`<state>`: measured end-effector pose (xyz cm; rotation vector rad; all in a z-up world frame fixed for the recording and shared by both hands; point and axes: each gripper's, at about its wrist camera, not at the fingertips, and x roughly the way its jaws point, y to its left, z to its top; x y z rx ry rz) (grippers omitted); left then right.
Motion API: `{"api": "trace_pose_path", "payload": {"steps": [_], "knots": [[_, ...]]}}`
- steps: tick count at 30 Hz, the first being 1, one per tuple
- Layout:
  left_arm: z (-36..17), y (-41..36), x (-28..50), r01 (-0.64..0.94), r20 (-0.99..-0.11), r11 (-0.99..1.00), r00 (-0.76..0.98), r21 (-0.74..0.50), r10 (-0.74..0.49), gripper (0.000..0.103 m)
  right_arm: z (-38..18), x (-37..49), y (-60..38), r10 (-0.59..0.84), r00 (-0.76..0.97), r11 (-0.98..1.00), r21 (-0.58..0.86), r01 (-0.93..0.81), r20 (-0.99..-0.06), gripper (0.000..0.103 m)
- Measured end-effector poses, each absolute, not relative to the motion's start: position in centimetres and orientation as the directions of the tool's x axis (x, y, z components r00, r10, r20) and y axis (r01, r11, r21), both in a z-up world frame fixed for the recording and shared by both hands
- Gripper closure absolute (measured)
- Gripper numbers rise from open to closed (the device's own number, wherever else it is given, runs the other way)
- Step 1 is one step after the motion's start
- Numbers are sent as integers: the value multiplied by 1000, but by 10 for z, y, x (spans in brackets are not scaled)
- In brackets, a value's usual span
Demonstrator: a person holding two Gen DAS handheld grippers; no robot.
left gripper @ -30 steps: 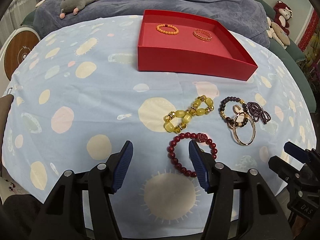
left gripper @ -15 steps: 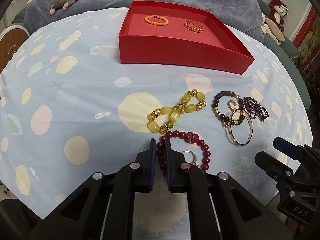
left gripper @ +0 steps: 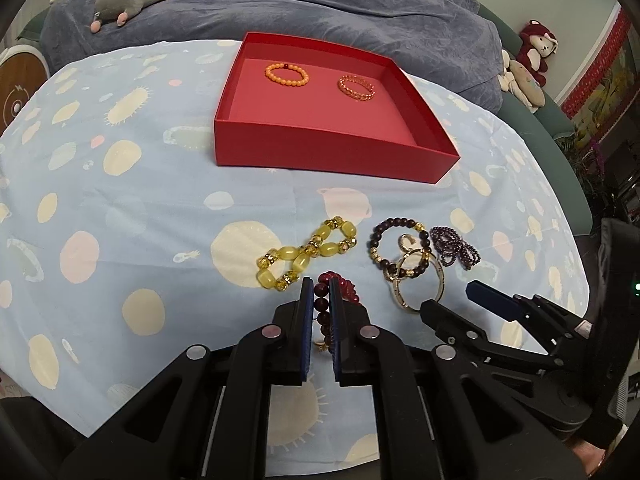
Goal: Organize jewelry
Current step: 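Grasp the dark red bead bracelet with the left tool, then grasp the thin gold bangle with the right tool while the left holds the red bracelet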
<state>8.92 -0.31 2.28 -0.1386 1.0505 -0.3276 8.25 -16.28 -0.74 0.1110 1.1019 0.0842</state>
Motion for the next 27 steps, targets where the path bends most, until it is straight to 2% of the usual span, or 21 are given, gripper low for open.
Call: {"api": "trace_pose_path", "payload": {"steps": [13, 19, 21, 23, 25, 27], "knots": [[15, -3, 95, 188, -840, 946, 436, -265, -322, 95, -22, 99, -169, 128, 430, 989, 150, 17, -893, 45], [7, 3, 98, 162, -849, 948, 424, -273, -316, 95, -11, 93, -154, 178, 447, 983, 181, -36, -877, 45], [6, 4, 98, 158, -850, 949, 421, -274, -315, 95, -12, 93, -144, 183, 441, 983, 173, -63, -878, 48], [6, 5, 98, 157, -850, 948, 421, -275, -317, 95, -18, 95, -135, 179, 426, 984, 155, -91, -887, 64], [6, 6, 98, 157, -850, 949, 421, -275, -316, 95, -23, 96, -129, 170, 415, 985, 138, -105, -894, 74], [6, 6, 98, 156, -850, 948, 420, -276, -316, 95, -24, 96, -129, 161, 426, 986, 128, -106, -890, 77]]}}
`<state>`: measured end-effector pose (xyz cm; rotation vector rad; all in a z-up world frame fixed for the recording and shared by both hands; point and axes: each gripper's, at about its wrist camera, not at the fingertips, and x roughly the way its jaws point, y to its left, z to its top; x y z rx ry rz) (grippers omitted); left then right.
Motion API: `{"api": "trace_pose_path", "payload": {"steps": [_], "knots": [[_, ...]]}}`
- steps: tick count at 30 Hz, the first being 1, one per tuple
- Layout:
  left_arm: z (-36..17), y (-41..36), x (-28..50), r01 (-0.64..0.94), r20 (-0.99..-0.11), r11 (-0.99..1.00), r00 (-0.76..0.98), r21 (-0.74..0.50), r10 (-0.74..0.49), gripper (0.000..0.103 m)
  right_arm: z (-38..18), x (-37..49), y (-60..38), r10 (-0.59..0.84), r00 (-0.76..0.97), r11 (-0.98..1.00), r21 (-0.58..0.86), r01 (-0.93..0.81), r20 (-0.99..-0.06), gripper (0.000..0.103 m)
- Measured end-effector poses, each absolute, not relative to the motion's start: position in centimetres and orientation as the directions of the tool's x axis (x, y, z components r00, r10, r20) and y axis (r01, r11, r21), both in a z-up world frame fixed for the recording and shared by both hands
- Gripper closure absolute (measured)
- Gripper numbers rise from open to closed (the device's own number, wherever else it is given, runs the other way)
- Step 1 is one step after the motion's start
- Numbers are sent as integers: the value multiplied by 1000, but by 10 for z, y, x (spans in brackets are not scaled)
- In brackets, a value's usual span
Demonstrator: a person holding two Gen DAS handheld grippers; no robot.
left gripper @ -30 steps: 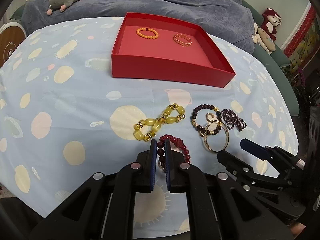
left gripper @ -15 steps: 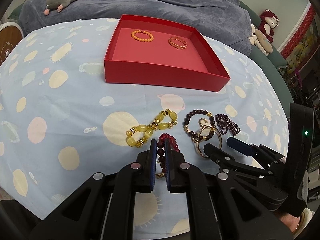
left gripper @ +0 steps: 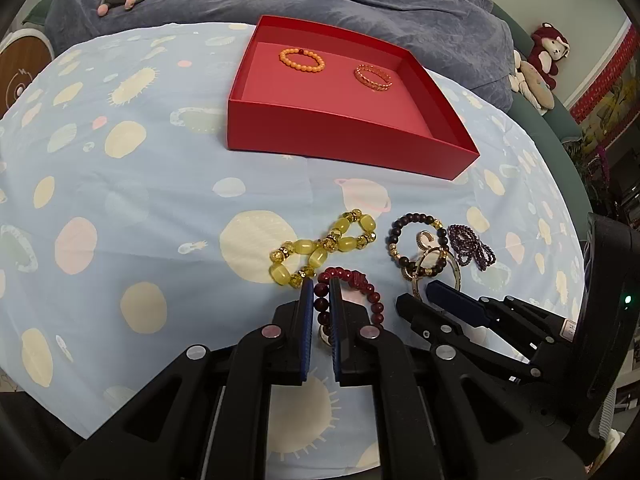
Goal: Organize jewelry
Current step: 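Grasp the thin gold bangle with the right tool while the left holds the red bracelet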
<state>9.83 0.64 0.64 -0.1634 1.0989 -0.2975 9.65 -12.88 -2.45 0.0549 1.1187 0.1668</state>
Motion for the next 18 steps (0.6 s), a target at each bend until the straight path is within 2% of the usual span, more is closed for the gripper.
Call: {"api": "trace_pose_path", "payload": {"steps": [1, 4, 5, 11, 18], "knots": [[6, 6, 98, 155, -851, 948, 420, -277, -317, 95, -24, 97, -129, 159, 427, 986, 126, -106, -890, 78], [7, 6, 98, 157, -849, 946, 419, -282, -323, 95, -25, 99, -130, 171, 423, 984, 135, -113, -890, 96], [8, 6, 97, 160, -847, 945, 419, -285, -327, 95, -24, 98, -131, 176, 424, 983, 140, -115, -889, 98], [21, 1, 94, 179, -834, 934, 419, -311, -358, 95, -9, 93, -141, 213, 447, 977, 182, -113, -869, 99], [61, -12, 86, 245, -794, 912, 450, -330, -409, 96, 34, 81, -164, 251, 515, 966, 242, -87, -819, 99]]}}
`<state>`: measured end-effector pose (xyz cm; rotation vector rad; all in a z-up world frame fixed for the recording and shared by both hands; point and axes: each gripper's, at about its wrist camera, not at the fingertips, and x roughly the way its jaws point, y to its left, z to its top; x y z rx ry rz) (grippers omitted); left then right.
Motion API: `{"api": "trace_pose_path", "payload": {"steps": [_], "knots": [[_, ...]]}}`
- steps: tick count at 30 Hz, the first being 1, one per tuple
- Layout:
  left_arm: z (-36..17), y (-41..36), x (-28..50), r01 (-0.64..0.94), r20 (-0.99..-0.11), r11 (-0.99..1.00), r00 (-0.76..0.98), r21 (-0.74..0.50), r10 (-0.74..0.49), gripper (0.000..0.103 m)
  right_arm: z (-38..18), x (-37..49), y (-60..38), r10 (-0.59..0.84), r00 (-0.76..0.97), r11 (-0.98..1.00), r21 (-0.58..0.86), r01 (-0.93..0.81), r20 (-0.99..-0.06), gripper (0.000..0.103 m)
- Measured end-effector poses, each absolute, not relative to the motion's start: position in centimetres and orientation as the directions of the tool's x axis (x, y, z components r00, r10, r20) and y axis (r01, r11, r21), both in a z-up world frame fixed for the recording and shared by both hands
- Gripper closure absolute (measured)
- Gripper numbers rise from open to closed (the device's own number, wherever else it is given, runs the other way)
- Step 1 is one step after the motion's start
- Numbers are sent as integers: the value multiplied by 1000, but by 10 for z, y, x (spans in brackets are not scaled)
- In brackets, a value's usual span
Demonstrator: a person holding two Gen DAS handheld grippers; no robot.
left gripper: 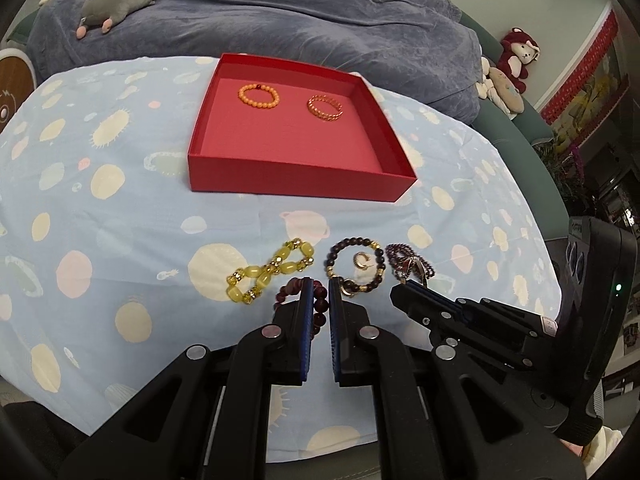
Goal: Organize jewelry
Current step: 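Grasp the thin gold bangle with the right tool while the left holds the red bracelet, then carry both bracelets into the red box and open both tools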
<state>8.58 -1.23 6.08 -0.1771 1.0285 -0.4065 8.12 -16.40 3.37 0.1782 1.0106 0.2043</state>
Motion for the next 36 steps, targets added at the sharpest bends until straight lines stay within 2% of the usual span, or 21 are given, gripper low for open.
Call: {"api": "trace_pose_path", "payload": {"steps": [1, 2, 8, 14, 16, 19, 20, 26, 34, 36], "knots": [[67, -14, 86, 252, -788, 908, 453, -336, -417, 96, 41, 80, -167, 257, 527, 964, 251, -85, -810, 99], [74, -16, 86, 263, -779, 903, 458, -341, -428, 103, 48, 80, -170, 262, 537, 963, 258, -84, -802, 99], [118, -27, 98, 332, -731, 882, 499, -335, -466, 103, 88, 94, -186, 281, 596, 954, 286, -88, -753, 99], [136, -25, 117, 343, -718, 898, 548, -275, -429, 103, 105, 104, -198, 246, 635, 964, 255, -79, -732, 99], [123, -18, 117, 312, -730, 908, 545, -281, -413, 102, 99, 101, -199, 242, 630, 964, 255, -71, -738, 99], [90, -14, 111, 270, -768, 916, 504, -296, -396, 87, 85, 94, -201, 238, 609, 964, 260, -54, -756, 99], [78, -14, 107, 265, -782, 920, 489, -290, -387, 85, 80, 92, -201, 237, 601, 964, 261, -47, -764, 99], [10, -33, 89, 260, -854, 926, 377, -273, -358, 85, 57, 81, -199, 236, 557, 964, 266, -29, -796, 99], [-19, -46, 92, 275, -879, 932, 350, -234, -324, 86, 48, 81, -196, 243, 536, 962, 270, -28, -809, 98], [-20, -47, 92, 296, -882, 925, 335, -237, -333, 95, 46, 82, -195, 243, 533, 962, 271, -26, -810, 98]]}}
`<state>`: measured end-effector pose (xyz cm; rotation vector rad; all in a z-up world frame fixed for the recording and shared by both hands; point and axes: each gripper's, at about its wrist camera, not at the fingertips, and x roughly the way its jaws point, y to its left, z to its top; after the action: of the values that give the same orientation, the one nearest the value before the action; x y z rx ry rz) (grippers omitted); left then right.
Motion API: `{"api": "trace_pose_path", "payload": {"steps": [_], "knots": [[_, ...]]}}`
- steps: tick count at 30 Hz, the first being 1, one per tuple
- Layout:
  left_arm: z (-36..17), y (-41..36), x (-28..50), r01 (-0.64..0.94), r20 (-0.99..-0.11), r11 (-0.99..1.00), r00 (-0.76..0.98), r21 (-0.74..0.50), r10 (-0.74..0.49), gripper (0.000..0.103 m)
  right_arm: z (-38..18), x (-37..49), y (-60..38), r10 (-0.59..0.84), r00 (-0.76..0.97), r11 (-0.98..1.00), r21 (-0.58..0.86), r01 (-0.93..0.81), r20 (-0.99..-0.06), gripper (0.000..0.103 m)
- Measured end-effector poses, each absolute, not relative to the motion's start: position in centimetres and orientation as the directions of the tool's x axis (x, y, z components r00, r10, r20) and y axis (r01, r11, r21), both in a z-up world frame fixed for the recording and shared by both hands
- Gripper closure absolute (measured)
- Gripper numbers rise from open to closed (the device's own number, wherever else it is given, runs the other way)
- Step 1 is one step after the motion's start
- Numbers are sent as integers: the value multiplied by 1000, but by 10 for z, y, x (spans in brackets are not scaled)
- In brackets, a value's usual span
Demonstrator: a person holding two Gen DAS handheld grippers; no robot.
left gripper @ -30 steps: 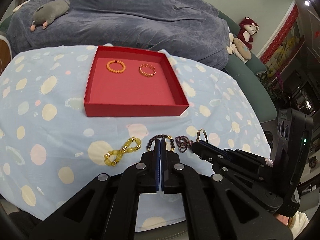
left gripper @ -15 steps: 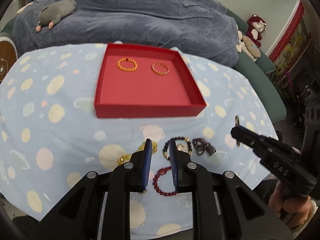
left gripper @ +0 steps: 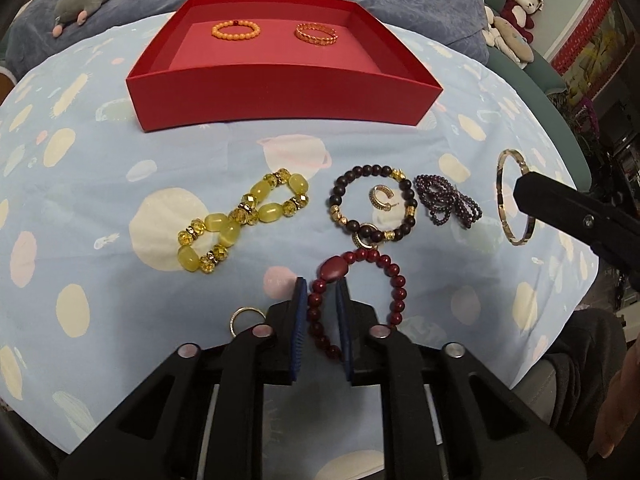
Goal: Organize jewelry
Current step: 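Carry both bracelets into the red box and open both tools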
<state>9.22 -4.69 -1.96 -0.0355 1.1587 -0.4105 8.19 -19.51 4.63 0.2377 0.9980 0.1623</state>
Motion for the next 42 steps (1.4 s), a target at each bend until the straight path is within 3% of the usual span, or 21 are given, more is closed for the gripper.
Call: {"api": "trace_pose_path", "payload": {"steps": [7, 15, 26, 35, 42], "knots": [[-8, -44, 85, 314, -871, 914, 335, -257, -360, 96, 45, 83, -196, 244, 533, 962, 274, -24, -810, 98], [55, -45, 94, 337, -814, 887, 384, -316, -436, 96, 63, 95, -202, 259, 561, 955, 294, -28, -786, 98], [132, -53, 189, 382, -710, 863, 501, -332, -495, 95, 91, 188, -197, 317, 582, 942, 319, -103, -749, 98], [74, -39, 299, 287, -736, 876, 476, -388, -482, 95, 49, 282, -188, 309, 526, 947, 305, -97, -792, 98], [13, -20, 332, 217, -827, 939, 447, -268, -340, 95, 7, 315, -176, 284, 459, 957, 277, -84, -842, 98]]}}
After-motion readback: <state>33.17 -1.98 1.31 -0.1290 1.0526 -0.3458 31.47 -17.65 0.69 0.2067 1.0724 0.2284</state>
